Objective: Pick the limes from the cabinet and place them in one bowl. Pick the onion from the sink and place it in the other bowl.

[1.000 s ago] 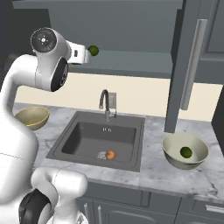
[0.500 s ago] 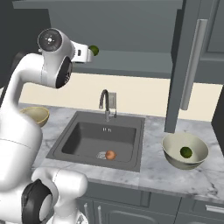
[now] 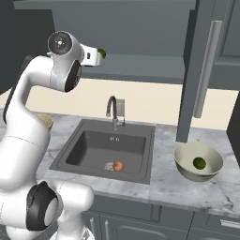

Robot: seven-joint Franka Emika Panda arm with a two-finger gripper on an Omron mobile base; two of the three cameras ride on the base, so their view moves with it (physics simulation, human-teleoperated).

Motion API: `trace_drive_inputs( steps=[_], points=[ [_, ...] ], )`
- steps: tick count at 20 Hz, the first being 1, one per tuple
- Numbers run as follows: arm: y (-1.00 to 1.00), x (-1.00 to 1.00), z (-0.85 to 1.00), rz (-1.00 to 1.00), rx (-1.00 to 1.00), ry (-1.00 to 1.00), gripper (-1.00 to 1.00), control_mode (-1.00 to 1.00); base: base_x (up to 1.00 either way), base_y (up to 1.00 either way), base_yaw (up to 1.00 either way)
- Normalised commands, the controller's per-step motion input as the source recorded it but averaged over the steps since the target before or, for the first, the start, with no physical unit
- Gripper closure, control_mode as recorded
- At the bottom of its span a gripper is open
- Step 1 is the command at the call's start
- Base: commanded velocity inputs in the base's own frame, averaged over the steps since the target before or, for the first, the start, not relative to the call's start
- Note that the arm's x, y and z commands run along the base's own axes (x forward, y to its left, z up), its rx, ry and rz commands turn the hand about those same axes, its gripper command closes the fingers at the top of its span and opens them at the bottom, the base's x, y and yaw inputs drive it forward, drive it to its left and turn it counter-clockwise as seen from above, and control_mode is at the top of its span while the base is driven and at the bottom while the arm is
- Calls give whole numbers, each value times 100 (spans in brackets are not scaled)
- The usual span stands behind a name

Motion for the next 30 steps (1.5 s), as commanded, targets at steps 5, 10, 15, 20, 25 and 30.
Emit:
trace_drive_inputs(
  steps=[5, 10, 15, 20, 25, 30],
  points=[
    [2, 32, -1, 0, 0, 0, -100, -100, 0, 0, 0],
    [5, 34, -3, 0, 0, 0, -100, -100, 0, 0, 0],
    [6, 38, -6, 0, 0, 3, -100, -100, 0, 0, 0],
    [2, 39, -7, 0, -2, 8, -100, -100, 0, 0, 0],
    [0, 38, -3, 0, -1, 2, -100, -100, 0, 0, 0],
    [0, 37, -4, 0, -1, 0, -100, -100, 0, 0, 0]
  ],
)
